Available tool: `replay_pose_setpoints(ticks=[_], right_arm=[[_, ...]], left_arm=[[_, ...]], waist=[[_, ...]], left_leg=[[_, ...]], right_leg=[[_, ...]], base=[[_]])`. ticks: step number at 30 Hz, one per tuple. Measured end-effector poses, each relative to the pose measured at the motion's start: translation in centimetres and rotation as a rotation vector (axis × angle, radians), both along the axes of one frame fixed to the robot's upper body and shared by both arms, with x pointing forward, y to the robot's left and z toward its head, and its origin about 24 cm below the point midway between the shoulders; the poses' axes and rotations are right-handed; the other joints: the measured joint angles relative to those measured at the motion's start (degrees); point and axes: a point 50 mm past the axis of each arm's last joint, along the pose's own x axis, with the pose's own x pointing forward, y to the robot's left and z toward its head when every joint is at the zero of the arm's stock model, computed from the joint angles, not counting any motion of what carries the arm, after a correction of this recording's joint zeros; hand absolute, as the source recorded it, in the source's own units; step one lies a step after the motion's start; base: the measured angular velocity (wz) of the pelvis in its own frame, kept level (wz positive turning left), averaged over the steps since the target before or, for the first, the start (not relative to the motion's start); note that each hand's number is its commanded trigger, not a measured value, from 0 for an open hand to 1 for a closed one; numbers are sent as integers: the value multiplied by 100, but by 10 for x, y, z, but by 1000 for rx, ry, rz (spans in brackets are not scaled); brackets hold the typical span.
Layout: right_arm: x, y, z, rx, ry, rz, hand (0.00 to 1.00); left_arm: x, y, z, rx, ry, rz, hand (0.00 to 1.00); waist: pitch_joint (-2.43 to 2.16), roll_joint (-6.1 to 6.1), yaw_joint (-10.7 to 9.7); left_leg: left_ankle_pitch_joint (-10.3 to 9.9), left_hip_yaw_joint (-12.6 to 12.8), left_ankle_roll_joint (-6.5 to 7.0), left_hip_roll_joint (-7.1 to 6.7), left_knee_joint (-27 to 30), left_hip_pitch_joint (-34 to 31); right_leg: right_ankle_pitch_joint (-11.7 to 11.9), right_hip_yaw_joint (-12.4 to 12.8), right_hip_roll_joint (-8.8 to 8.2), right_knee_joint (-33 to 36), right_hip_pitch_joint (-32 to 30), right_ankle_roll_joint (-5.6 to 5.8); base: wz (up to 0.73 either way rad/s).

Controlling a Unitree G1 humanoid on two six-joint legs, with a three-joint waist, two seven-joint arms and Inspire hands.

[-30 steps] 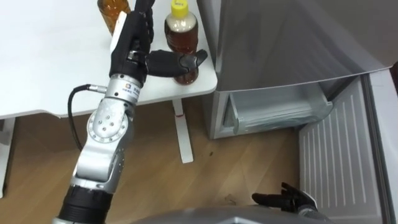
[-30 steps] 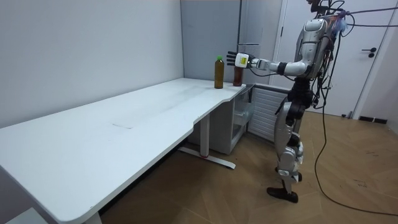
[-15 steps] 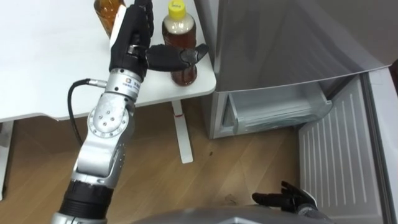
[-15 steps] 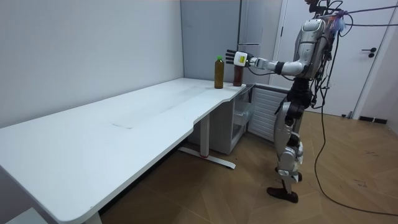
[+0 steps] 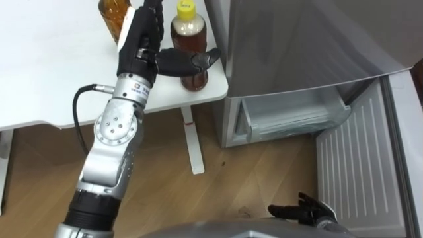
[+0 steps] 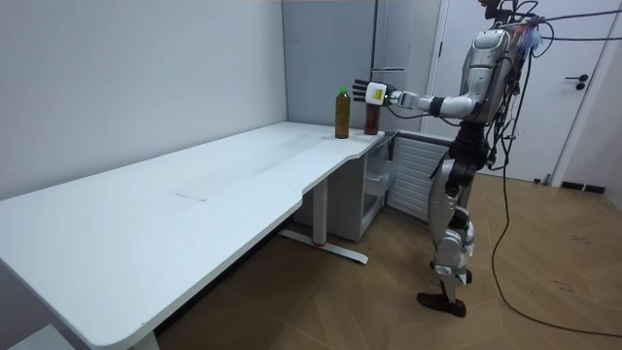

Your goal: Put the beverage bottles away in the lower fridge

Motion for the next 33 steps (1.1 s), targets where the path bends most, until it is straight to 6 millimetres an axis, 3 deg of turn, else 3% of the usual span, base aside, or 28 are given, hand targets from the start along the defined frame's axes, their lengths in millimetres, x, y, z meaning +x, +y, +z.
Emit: replay_pose_setpoints(ticks=[8, 20, 21, 23, 33], right_arm=[[2, 0, 0, -4, -5, 16, 0], [7, 0, 3, -22, -19, 69, 0], [7, 0, 3, -23, -18, 69, 0], [7, -1, 3, -24, -18, 69, 0], [8, -1, 3, -35, -18, 102, 0]], left_arm=[[8, 3, -12, 5, 54, 27, 0], [16, 16, -1, 0, 12, 103, 0], [16, 17, -1, 0, 11, 105, 53], [16, 19, -1, 10, 11, 108, 100], [18, 21, -4, 15, 26, 116, 100]], waist=[[3, -8, -58], [-12, 12, -95], [-14, 15, -96], [-17, 24, -103], [-11, 47, -109]], left_leg=[[1, 50, 2, 3, -14, 58], [1, 122, 2, 15, -22, 62], [1, 122, 2, 15, -21, 62], [1, 122, 2, 16, -21, 63], [1, 120, 1, 28, -22, 83]], right_leg=[[0, 49, 1, 1, -18, 0], [1, 102, 5, 12, -60, 0], [1, 104, 5, 11, -59, 0], [1, 121, 7, 9, -55, -1], [7, 131, 21, 12, 0, -11]], base=[[-2], [-3], [0], [0], [0]])
